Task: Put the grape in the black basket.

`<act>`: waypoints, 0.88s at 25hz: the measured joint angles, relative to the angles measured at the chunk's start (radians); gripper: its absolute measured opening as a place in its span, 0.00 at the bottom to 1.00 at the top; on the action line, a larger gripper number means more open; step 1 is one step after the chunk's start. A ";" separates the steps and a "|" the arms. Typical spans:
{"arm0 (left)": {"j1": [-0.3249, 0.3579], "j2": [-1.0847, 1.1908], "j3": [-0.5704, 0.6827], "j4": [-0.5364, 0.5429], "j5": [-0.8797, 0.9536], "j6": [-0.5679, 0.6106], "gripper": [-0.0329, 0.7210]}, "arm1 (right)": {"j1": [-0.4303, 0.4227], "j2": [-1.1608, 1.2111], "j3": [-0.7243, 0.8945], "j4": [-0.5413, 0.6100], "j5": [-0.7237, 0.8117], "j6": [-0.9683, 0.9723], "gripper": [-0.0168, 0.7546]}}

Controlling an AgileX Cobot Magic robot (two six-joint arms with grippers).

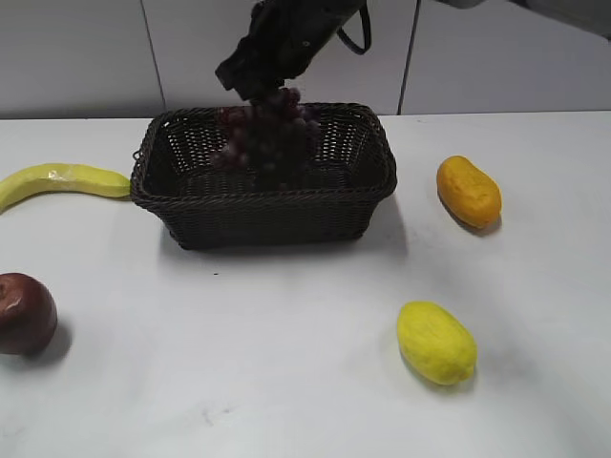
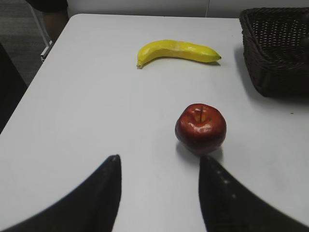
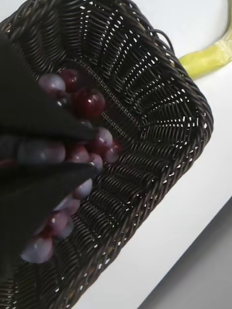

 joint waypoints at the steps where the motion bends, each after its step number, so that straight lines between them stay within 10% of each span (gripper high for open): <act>1: 0.000 0.000 0.000 0.000 0.000 0.000 0.69 | 0.000 0.000 0.004 0.000 0.001 0.000 0.35; 6: 0.000 0.000 0.000 0.000 0.000 0.000 0.69 | 0.000 0.000 0.004 0.001 0.013 0.000 0.82; 22: 0.000 0.000 0.000 0.000 0.000 0.000 0.69 | -0.014 -0.213 0.006 -0.018 0.154 0.000 0.83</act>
